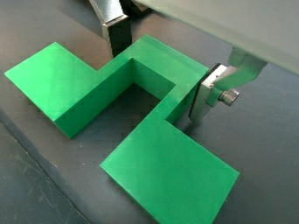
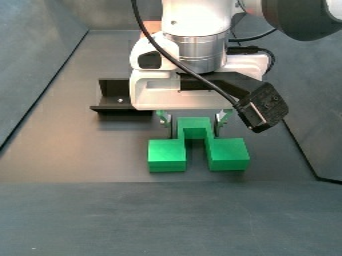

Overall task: Pick up the green object. Move up. Place the green object on the fixture. Regrasp the green object. Move to above the board. Insert the green object.
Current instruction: Pick up the green object.

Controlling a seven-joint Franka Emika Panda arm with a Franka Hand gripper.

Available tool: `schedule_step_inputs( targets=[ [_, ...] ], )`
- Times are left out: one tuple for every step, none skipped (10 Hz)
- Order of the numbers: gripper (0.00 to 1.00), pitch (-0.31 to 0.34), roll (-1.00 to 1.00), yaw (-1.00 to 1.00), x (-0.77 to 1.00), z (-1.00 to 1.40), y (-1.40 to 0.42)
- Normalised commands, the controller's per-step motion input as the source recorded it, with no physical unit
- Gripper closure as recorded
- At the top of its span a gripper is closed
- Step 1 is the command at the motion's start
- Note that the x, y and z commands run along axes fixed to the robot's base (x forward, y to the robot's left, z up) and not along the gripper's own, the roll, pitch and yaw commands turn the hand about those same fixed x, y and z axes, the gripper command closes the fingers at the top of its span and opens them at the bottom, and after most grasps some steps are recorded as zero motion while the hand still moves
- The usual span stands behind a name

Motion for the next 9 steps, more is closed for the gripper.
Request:
schedule_step_inputs(
  targets=[
    [0.0,0.0,0.0,0.0,0.0,0.0,0.0],
    [0.0,0.0,0.0,0.0,-0.02,0.0,0.0],
    [0.0,0.0,0.0,0.0,-0.03,-0.03,0.0],
    [0.0,0.003,0.0,0.0,-0.03,-0.11,-0.06],
    [0.0,-0.009,0.0,0.0,0.0,0.0,0.0],
    [0.0,0.0,0.0,0.0,0.0,0.0,0.0],
    [1.0,0.0,0.0,0.0,0.0,0.0,0.0],
    [1.0,0.0,0.0,0.0,0.0,0.0,0.0],
    [1.0,0.0,0.0,0.0,0.0,0.0,0.0]
  ],
)
